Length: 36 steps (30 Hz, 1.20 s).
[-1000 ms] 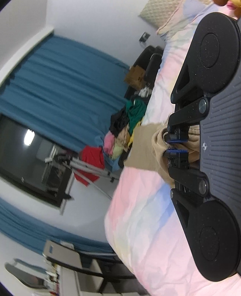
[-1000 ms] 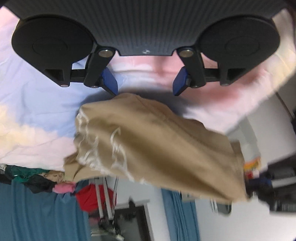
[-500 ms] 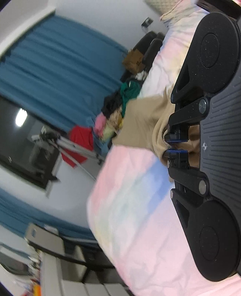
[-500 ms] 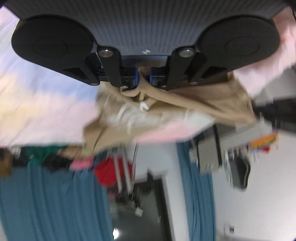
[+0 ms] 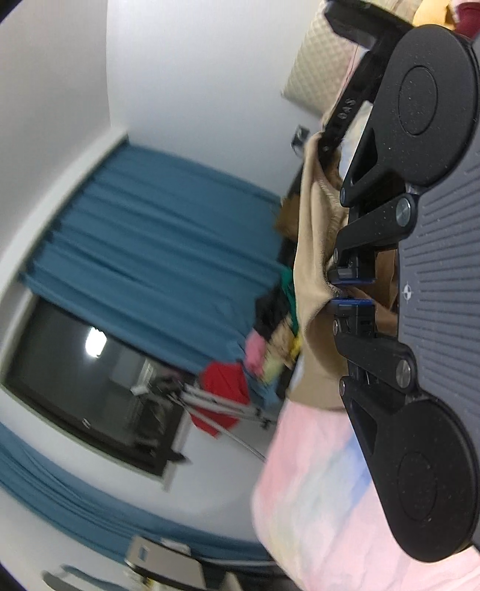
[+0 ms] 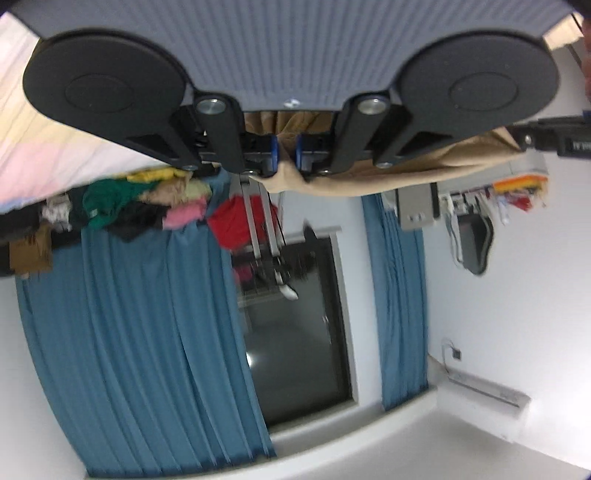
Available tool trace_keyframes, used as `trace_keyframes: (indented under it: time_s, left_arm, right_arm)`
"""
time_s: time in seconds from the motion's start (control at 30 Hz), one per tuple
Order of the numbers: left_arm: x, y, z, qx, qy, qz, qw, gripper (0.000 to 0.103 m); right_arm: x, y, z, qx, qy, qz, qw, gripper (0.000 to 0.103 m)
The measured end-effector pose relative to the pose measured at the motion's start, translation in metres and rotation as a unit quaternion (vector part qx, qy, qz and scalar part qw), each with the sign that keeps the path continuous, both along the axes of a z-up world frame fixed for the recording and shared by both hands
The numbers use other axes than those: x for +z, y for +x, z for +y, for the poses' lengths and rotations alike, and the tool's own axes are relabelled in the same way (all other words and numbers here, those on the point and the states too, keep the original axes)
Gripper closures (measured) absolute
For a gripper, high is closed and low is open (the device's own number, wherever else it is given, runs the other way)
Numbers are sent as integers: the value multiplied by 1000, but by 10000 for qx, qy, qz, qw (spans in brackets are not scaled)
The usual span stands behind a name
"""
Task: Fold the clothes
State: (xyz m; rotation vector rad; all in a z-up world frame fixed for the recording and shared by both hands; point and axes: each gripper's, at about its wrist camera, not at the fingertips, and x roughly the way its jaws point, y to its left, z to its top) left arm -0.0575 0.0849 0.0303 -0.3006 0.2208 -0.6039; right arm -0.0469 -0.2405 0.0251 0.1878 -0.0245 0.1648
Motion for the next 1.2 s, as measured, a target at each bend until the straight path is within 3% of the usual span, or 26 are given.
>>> trace_keyframes:
  time_s: [0.1, 0.17, 0.33, 0.47, 0.6, 0.67, 0.77, 0.83, 0.9, 1.0, 1.1, 1.2]
  left_arm:
    - [8, -17, 0, -220, -150, -158, 9995, 96]
    - [7, -18, 0, -193, -116, -112, 9997, 96]
    - [-17, 22, 0, 71, -37, 710, 9974, 96]
    - [-47, 73, -6, 247, 117, 1420, 9895, 96]
    - [-81, 112, -5, 433, 744, 1832, 9793, 94]
    - [-95, 126, -1, 605, 1063, 1998, 9722, 92]
    - [-99, 135, 9, 748, 1163, 2152, 9667, 89]
    - [-89, 134, 14, 802, 1166, 2112, 9671, 72]
    - [-76, 127, 20, 902, 1160, 1909, 9706, 64]
    - [-54, 107, 11, 935, 1516, 1320, 9751, 56]
    - [-49, 87, -8, 713, 2120, 743, 9718, 54]
    - [-61, 76, -31, 197, 2437, 643, 9675, 54]
  right_arm:
    - [16, -19, -5, 85, -78, -202, 9997, 91]
    - [19, -15, -6, 169, -133, -35, 9998, 91]
    - [-11, 34, -16, 613, 405, 1210, 9899, 90]
    - [-51, 82, -21, 766, 816, 2359, 9653, 89]
    - [-94, 123, -16, 774, 1091, 3393, 9311, 87]
    - [-109, 135, -8, 732, 1162, 3668, 9201, 84]
    - [-116, 142, -13, 742, 1512, 3805, 9093, 68]
    - [-114, 139, -15, 800, 1729, 3748, 9073, 39]
    - [-108, 129, -17, 752, 1846, 3557, 9131, 29]
    - [-103, 111, -20, 492, 1882, 3358, 9216, 29]
    - [-96, 95, -21, 307, 1826, 3164, 9304, 27]
    - [-87, 87, -11, 649, 1593, 2967, 9394, 27]
